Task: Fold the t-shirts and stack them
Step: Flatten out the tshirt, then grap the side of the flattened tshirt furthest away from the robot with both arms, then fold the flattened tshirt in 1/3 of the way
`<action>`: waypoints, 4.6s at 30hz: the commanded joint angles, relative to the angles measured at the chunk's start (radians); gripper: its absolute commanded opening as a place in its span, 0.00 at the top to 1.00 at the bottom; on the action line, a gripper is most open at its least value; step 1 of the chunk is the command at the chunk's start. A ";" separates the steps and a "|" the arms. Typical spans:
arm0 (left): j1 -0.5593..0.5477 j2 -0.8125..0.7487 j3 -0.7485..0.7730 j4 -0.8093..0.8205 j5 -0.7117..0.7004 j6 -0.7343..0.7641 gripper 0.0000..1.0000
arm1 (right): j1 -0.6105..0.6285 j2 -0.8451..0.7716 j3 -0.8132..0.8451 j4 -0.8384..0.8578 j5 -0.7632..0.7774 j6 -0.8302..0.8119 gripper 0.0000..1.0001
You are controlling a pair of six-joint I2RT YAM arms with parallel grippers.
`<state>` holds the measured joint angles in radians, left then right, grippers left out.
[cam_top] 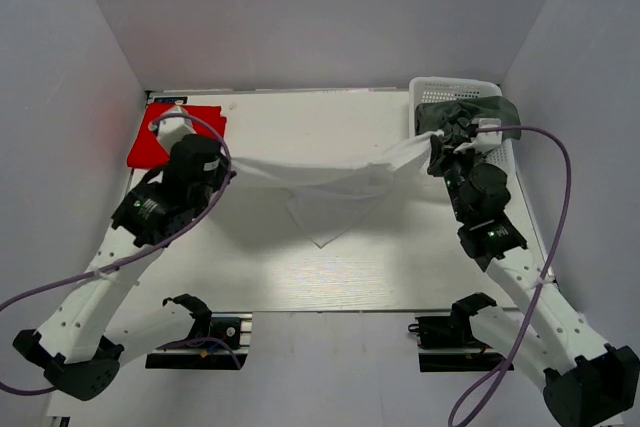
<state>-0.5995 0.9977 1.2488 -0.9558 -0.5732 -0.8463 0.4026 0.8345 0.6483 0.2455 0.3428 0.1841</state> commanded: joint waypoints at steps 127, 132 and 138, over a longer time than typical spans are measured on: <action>0.529 1.004 0.178 0.450 0.398 0.336 0.01 | -0.018 1.266 0.710 -0.169 -0.151 0.296 0.10; 0.529 1.004 0.138 0.450 0.378 0.326 0.01 | -0.034 1.273 0.709 -0.158 -0.148 0.261 0.10; 0.520 0.992 0.164 0.419 0.409 0.316 0.01 | -0.031 1.243 0.711 -0.079 -0.321 0.165 0.10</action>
<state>-0.0826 2.0224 1.4189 -0.4702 -0.1413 -0.5213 0.3790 2.1120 1.3769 0.1379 0.1085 0.4179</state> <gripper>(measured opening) 0.987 0.904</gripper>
